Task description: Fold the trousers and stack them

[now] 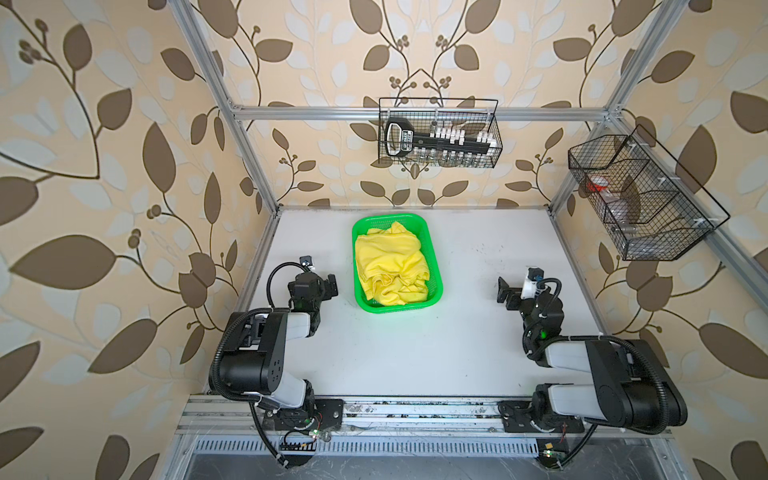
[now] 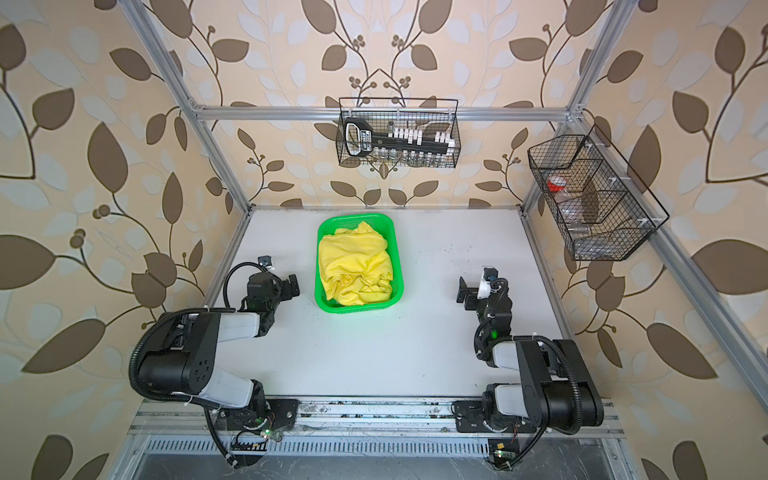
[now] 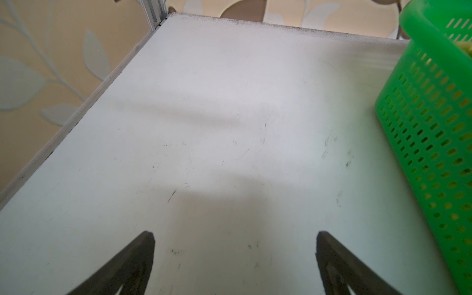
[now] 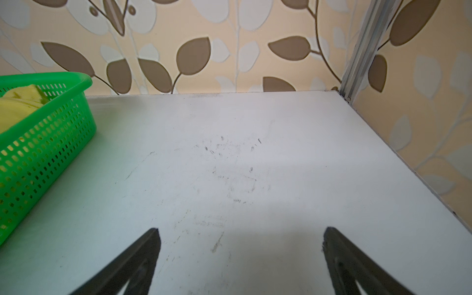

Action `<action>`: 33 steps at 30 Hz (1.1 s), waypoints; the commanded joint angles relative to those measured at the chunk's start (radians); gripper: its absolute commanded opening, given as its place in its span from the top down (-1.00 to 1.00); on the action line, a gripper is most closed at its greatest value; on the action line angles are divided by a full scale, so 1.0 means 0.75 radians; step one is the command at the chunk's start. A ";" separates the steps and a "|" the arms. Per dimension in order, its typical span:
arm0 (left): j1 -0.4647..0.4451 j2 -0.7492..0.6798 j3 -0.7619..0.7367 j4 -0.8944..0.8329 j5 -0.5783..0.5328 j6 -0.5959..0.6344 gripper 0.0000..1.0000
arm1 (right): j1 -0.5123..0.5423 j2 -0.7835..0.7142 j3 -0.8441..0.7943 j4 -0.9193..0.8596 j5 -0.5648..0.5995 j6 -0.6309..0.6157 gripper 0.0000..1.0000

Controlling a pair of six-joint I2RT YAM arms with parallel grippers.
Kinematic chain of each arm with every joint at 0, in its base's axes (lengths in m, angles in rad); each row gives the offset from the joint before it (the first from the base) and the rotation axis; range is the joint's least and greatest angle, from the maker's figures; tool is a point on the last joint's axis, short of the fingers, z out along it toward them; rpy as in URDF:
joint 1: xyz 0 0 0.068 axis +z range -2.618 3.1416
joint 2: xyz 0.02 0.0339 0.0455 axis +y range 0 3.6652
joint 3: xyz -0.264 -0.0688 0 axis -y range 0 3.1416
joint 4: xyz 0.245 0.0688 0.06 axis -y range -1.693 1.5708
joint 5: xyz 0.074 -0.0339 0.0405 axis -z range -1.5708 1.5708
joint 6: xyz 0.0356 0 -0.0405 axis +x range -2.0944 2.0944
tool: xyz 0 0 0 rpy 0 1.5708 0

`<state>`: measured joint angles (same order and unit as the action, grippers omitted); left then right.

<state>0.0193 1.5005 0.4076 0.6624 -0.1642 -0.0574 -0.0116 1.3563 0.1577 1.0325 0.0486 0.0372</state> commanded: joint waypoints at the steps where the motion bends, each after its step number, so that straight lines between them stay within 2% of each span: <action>1: 0.000 0.000 0.000 0.047 0.006 0.017 -0.98 | -0.004 0.007 0.029 0.024 -0.022 -0.005 -1.00; 8: 0.000 -0.009 -0.007 0.055 0.007 0.016 -0.98 | -0.004 0.001 0.022 0.023 -0.014 -0.005 -1.00; 11: 0.001 -0.018 -0.011 0.064 0.007 0.023 -0.98 | -0.001 -0.018 0.015 0.022 0.049 0.017 -1.00; 19: 0.001 -0.190 0.118 -0.266 0.004 0.023 -0.98 | 0.032 -0.223 0.061 -0.209 0.058 -0.029 -1.00; 22: -0.001 -0.303 0.192 -0.465 0.023 0.000 -0.98 | 0.058 -0.367 0.111 -0.398 0.032 -0.053 -1.00; 26: -0.001 -0.419 0.380 -0.845 0.063 -0.110 -0.98 | 0.068 -0.553 0.183 -0.608 -0.105 0.044 -1.00; 29: -0.004 -0.441 0.553 -1.134 0.088 -0.227 -0.98 | 0.098 -0.608 0.280 -0.797 -0.200 0.068 -1.00; 33: -0.005 -0.425 0.752 -1.457 0.256 -0.307 -0.98 | 0.124 -0.619 0.423 -1.028 -0.355 0.110 -1.00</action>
<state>0.0189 1.1927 0.8925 -0.1520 -0.0830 -0.2058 0.0669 0.8967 0.4110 0.4576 -0.0959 0.0872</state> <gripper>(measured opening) 0.990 0.999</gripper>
